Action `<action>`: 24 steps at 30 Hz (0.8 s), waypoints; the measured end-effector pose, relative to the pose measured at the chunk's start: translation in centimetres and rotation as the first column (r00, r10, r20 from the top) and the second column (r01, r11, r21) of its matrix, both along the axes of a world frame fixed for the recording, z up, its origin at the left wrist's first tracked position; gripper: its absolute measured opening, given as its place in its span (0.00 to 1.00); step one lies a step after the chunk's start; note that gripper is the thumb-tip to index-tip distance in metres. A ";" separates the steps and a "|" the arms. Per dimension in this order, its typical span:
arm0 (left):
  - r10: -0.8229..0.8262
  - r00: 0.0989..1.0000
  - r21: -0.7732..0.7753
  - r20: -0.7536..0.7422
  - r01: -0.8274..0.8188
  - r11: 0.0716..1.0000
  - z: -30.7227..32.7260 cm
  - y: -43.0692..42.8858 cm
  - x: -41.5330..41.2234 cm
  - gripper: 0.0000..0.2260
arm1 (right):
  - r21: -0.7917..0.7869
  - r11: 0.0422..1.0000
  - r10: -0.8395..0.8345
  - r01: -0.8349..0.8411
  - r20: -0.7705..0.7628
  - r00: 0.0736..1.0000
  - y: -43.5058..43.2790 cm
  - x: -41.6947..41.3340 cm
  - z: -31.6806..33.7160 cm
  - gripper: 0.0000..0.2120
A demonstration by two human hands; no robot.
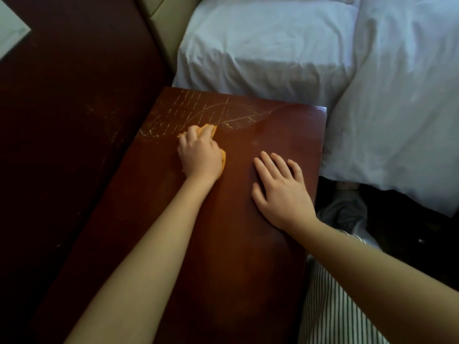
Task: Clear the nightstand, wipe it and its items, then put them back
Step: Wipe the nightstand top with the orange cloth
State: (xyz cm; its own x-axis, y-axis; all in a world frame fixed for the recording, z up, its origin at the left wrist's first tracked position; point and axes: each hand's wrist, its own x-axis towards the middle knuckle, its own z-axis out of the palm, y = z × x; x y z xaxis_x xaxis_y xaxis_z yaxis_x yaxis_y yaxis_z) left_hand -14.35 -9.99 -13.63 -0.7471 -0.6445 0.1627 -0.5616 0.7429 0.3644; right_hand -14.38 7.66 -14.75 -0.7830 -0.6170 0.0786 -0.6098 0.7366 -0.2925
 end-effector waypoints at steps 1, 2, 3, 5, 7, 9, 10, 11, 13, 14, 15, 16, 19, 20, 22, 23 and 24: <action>0.030 1.000 0.001 -0.001 -0.030 1.000 0.0 0.4 -0.6 0.18 | -0.002 1.000 0.000 0.000 0.002 1.000 0.0 0.0 0.0 0.28; 0.035 0.999 0.001 -0.003 -0.035 0.999 0.0 0.9 -0.9 0.18 | -0.003 1.000 0.001 -0.001 0.001 1.000 0.0 -0.1 0.0 0.28; 0.013 1.000 0.004 -0.004 -0.013 1.000 0.1 1.5 -0.9 0.18 | -0.003 1.000 0.002 -0.002 -0.001 1.000 0.0 -0.1 0.0 0.28; -0.104 0.995 0.010 -0.007 0.104 0.995 0.2 2.5 -0.1 0.18 | 0.002 1.000 0.003 -0.003 -0.002 1.000 0.0 0.0 0.0 0.28; -0.243 0.970 -0.003 -0.013 0.243 0.970 0.1 2.9 1.5 0.17 | 0.000 1.000 0.002 -0.002 -0.002 1.000 0.0 0.0 0.0 0.28; -0.342 0.940 -0.016 -0.008 0.342 0.940 0.1 2.5 3.3 0.17 | -0.002 1.000 0.004 -0.004 -0.003 1.000 0.0 0.0 0.0 0.28; -0.373 0.928 -0.020 0.002 0.373 0.928 0.1 2.2 4.0 0.17 | -0.002 1.000 0.005 -0.005 -0.003 1.000 0.0 -0.1 -0.1 0.28; -0.385 0.923 -0.020 0.012 0.385 0.923 0.2 1.8 4.4 0.17 | -0.003 1.000 0.005 -0.005 -0.004 1.000 0.0 -0.1 -0.1 0.28; -0.333 0.943 -0.022 0.025 0.334 0.942 0.2 0.7 4.2 0.17 | -0.007 1.000 0.003 -0.003 -0.008 1.000 0.0 -0.1 -0.1 0.28; -0.276 0.961 -0.021 0.024 0.276 0.961 0.2 0.2 3.6 0.17 | -0.009 1.000 0.000 0.000 -0.007 1.000 0.0 -0.1 -0.2 0.27; -0.209 0.978 -0.017 0.022 0.209 0.978 0.2 -0.3 2.9 0.17 | -0.011 1.000 -0.001 0.001 -0.005 1.000 0.0 0.0 -0.2 0.27; -0.142 0.990 -0.012 0.017 0.143 0.990 0.3 -0.6 1.9 0.17 | -0.013 1.000 -0.001 0.001 -0.004 1.000 -0.1 0.0 -0.2 0.27; 0.017 1.000 -0.006 -0.008 -0.017 1.000 0.2 -0.5 -0.7 0.17 | -0.021 1.000 0.005 -0.005 0.007 1.000 0.0 -0.1 -0.2 0.28; 0.043 0.999 -0.009 -0.015 -0.043 0.999 0.2 -0.1 -1.2 0.17 | -0.026 1.000 0.008 -0.008 0.016 1.000 0.0 -0.1 -0.1 0.28; 0.013 1.000 -0.019 -0.010 -0.013 1.000 0.1 0.7 -1.6 0.17 | -0.031 0.999 0.011 -0.010 0.033 0.999 0.0 -0.1 -0.1 0.29; -0.047 0.999 -0.024 0.005 0.047 0.999 0.1 1.0 -1.4 0.17 | -0.033 0.999 0.011 -0.010 0.036 0.999 0.0 0.0 -0.1 0.29; -0.132 0.991 -0.026 0.018 0.133 0.991 0.1 1.3 -1.0 0.17 | -0.037 0.999 0.008 -0.007 0.036 0.999 0.0 0.0 0.0 0.29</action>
State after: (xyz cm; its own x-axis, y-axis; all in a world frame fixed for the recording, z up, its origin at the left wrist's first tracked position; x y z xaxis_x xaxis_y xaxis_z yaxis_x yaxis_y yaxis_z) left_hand -15.38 -8.72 -13.54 -0.8283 -0.5351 0.1657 -0.4633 0.8207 0.3344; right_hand -14.37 7.66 -14.78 -0.7810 -0.6203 0.0730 -0.6040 0.7203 -0.3411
